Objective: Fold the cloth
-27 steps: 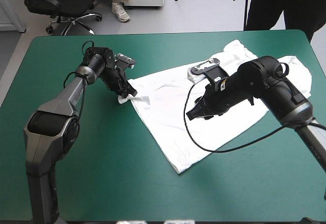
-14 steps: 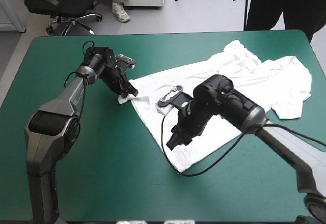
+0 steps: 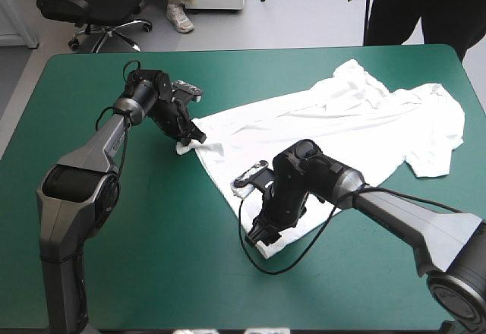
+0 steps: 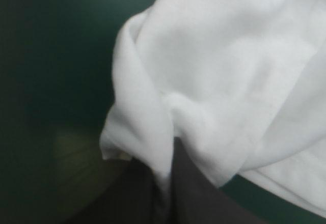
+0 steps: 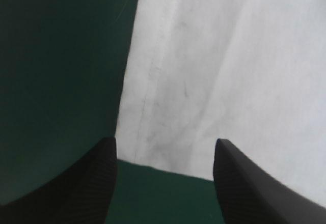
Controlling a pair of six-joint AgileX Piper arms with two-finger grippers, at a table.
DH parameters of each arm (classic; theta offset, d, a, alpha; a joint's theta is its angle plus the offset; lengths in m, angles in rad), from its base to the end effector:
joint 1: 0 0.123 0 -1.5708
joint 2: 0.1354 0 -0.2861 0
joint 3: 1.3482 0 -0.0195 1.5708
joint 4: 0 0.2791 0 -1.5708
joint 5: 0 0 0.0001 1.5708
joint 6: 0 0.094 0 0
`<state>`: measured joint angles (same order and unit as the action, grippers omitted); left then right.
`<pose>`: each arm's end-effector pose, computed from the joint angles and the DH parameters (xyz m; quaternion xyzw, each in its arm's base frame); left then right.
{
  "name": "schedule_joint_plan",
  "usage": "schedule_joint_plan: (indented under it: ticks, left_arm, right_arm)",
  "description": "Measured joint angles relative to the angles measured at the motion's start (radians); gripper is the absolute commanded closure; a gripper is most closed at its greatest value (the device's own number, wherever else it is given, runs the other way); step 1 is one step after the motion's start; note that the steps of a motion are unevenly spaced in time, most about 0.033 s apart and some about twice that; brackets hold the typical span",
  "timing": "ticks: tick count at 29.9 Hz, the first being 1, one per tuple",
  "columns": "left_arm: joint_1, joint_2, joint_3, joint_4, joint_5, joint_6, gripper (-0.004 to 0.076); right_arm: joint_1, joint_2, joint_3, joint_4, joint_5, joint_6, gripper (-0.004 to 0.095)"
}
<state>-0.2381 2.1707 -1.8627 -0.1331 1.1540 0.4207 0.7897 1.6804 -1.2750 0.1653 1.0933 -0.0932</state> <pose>0.4705 -0.1259 0.2016 0.3015 0.9464 -0.0540 0.1030 0.2407 0.2623 0.2400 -0.3955 0.9119 0.0986 0.0486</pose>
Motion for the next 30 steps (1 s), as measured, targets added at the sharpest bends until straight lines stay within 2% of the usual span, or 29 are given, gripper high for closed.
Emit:
schedule_joint_plan:
  ticks: [4, 13, 15, 18, 23, 30]
  left_arm:
    - [0.0, 0.0, 0.0, 0.0, 0.0, 0.001, 0.0741]
    - [0.0, 0.001, -0.002, -0.001, 0.001, 0.001, 0.0741]
    - [0.0, 0.001, -0.002, -0.001, 0.001, 0.001, 0.0741]
    - [0.0, 0.001, -0.002, -0.002, 0.0, 0.001, 0.0741]
    - [0.0, 0.001, -0.002, -0.002, -0.001, 0.001, 0.0741]
    - [0.0, 0.002, -0.002, -0.002, 0.0, 0.001, 0.0741]
  right_arm:
    - [0.021, 0.002, 0.034, 0.012, -0.082, -0.003, 0.0368]
    - [0.082, 0.025, 0.128, 0.016, -0.184, 0.05, 0.0396]
    - [0.082, 0.024, 0.144, 0.016, -0.196, 0.064, 0.0451]
    - [0.082, 0.026, 0.155, 0.009, -0.205, 0.076, 0.0588]
    - [0.079, 0.042, 0.152, -0.029, -0.202, 0.093, 0.093]
    - [0.067, 0.05, 0.147, -0.026, -0.2, 0.116, 0.0925]
